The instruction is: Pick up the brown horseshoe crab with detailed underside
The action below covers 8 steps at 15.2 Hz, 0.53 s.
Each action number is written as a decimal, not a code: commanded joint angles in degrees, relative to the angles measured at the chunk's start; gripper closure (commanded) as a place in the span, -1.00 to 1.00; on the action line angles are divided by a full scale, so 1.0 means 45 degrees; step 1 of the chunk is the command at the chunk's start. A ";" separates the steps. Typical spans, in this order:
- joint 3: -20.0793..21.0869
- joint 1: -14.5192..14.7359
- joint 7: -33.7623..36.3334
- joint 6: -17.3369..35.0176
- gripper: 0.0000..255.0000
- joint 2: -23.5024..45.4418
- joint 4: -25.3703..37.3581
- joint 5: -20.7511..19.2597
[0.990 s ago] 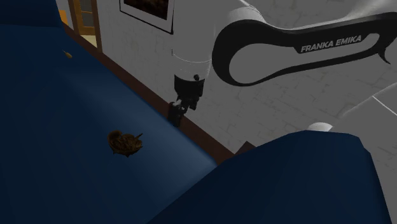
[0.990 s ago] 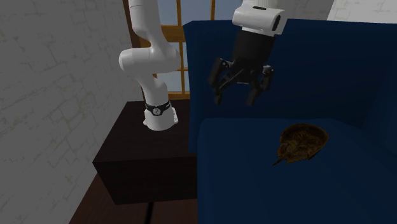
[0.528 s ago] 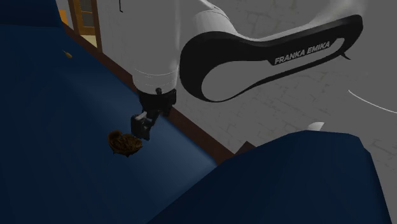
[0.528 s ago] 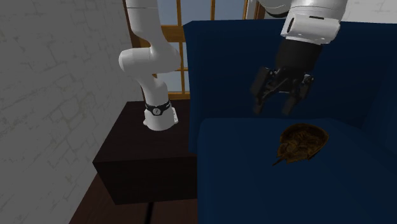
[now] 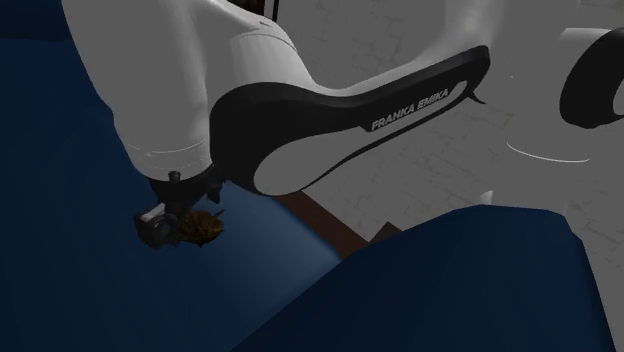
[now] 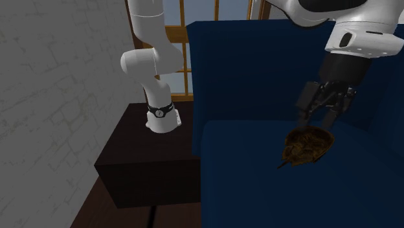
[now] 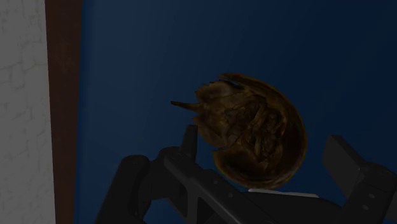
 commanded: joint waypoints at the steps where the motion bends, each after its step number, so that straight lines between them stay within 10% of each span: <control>1: -0.0035 0.0043 0.0163 0.0271 -1.00 0.0130 -0.0188 -0.0155; 7: -0.0126 0.0074 0.0470 0.0880 -1.00 0.0391 -0.0655 -0.0420; 8: -0.0124 0.0069 0.0459 0.0869 1.00 0.0378 -0.0651 -0.0410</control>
